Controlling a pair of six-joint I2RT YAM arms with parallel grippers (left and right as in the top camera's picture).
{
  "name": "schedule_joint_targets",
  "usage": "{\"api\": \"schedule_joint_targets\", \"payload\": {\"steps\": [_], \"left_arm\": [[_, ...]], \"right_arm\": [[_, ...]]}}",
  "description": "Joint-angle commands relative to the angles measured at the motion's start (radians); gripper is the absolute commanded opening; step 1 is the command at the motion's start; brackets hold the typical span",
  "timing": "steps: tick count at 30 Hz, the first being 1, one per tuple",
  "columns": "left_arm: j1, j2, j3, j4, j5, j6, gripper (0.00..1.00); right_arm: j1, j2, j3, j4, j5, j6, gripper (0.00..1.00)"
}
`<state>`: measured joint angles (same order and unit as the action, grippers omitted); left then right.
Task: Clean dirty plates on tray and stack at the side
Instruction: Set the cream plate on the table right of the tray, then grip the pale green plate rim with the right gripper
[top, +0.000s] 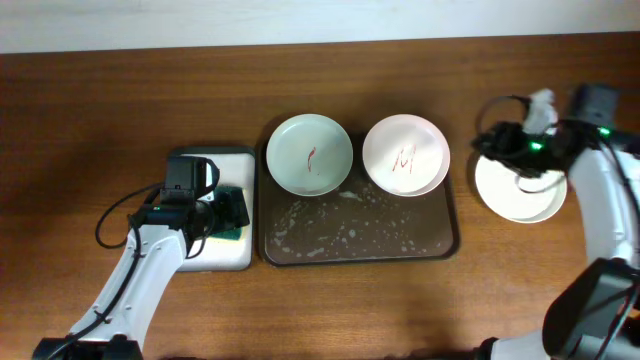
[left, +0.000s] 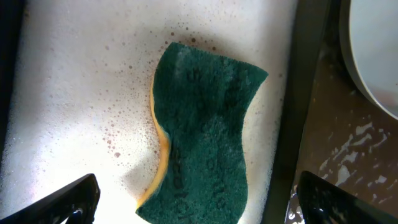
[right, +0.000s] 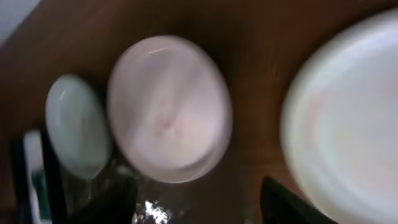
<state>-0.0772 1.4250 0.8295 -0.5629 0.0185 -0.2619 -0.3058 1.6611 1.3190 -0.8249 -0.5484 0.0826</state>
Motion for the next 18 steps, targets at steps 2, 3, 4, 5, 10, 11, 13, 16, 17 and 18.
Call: {"api": "schedule_joint_targets", "payload": {"steps": [2,3,4,5,10,11,13,16,17,18], "left_arm": [[0.002,0.007,0.014,0.0,-0.003,0.001,1.0],[0.002,0.007,0.014,0.0,-0.003,0.001,1.0],[0.002,0.007,0.014,0.0,-0.003,0.001,1.0],[0.002,0.007,0.014,0.0,-0.003,0.001,1.0],[0.002,0.007,0.014,0.0,-0.003,0.001,1.0],[0.002,0.007,0.014,0.0,-0.004,0.001,0.99],[0.002,0.007,0.014,0.0,-0.003,0.001,1.0],[0.002,0.007,0.014,0.0,-0.003,0.001,1.0],[0.002,0.007,0.014,0.0,-0.003,0.001,1.0],[0.002,0.007,0.015,0.0,-0.003,0.001,1.0]], "right_arm": [[0.312,-0.015,0.022,0.114,0.145,-0.087,0.68],[0.364,-0.009,0.022,0.142,0.179,-0.086,0.69],[0.44,0.006,0.022,0.189,0.217,-0.086,0.7],[0.492,0.023,0.022,0.237,0.25,-0.087,0.7],[0.62,0.219,0.022,0.523,0.348,-0.109,0.72],[0.621,0.261,0.022,0.567,0.348,-0.109,0.71],[0.622,0.357,0.022,0.641,0.347,-0.108,0.64],[0.639,0.423,0.022,0.682,0.348,-0.108,0.55],[0.642,0.428,0.022,0.686,0.351,-0.102,0.48],[0.641,0.428,0.022,0.687,0.351,-0.092,0.4]]}}
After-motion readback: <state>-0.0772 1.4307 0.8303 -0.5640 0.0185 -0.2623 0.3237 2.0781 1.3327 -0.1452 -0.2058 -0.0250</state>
